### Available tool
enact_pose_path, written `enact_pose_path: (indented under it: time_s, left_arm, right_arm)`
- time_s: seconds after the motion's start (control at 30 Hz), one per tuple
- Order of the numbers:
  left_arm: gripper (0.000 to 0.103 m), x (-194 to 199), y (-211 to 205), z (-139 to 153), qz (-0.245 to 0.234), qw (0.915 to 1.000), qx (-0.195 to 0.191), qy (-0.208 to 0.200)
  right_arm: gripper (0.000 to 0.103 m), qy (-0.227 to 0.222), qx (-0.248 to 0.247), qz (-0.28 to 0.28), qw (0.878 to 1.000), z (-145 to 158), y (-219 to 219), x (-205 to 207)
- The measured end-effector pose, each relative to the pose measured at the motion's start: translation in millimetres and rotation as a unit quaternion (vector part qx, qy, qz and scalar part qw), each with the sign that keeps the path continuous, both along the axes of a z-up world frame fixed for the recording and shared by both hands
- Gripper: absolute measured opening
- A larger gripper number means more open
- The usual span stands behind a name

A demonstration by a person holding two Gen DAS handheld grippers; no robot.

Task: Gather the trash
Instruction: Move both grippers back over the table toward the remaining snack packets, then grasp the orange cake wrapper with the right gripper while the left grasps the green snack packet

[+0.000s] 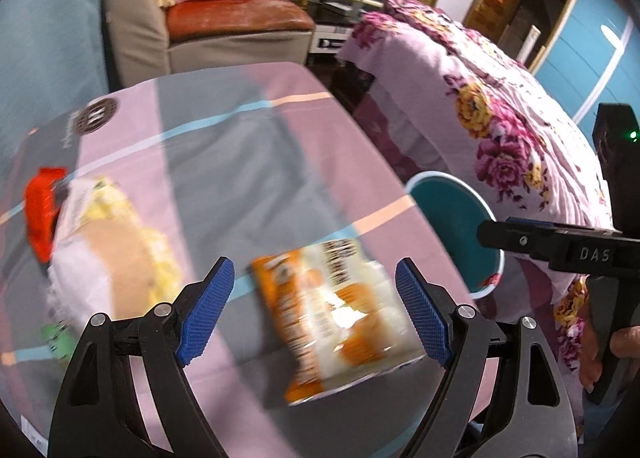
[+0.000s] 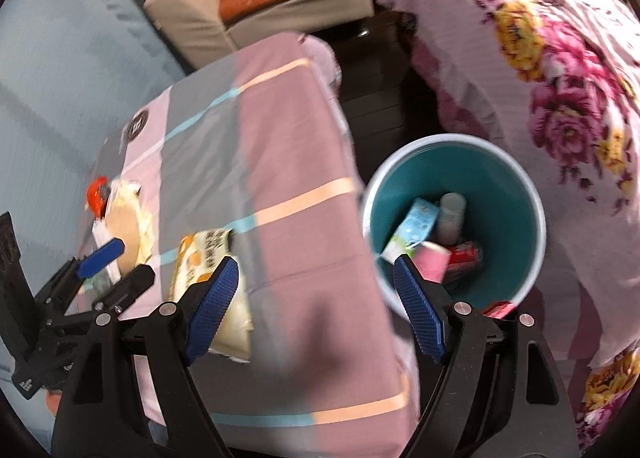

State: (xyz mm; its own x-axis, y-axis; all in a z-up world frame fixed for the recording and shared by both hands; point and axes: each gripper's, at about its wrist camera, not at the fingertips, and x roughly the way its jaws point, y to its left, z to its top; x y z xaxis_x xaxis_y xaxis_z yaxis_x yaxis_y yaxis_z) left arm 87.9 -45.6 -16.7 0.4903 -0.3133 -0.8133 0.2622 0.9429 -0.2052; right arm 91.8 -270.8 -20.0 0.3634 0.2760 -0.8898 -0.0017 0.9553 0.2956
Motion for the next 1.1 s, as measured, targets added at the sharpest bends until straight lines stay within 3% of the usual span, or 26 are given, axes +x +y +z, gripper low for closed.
enact_pose_path:
  time_s: [0.4, 0.77, 1.1]
  left_arm:
    - [0.083, -26, 94, -10, 0.044, 0.9989, 0.012, -0.001]
    - [0.083, -46, 189, -38, 0.068, 0.9971, 0.034, 0.008]
    - [0.083, -39, 193, -62, 0.021, 0.9983, 0.052, 0.013]
  right_arm:
    - [0.077, 0.067, -0.010, 0.070, 0.995, -40, 94, 2]
    - [0.086, 0.108, -0.026, 0.070, 0.991, -65, 129, 5]
    - [0.089, 0.108, -0.047, 0.072, 0.990, -73, 149, 9]
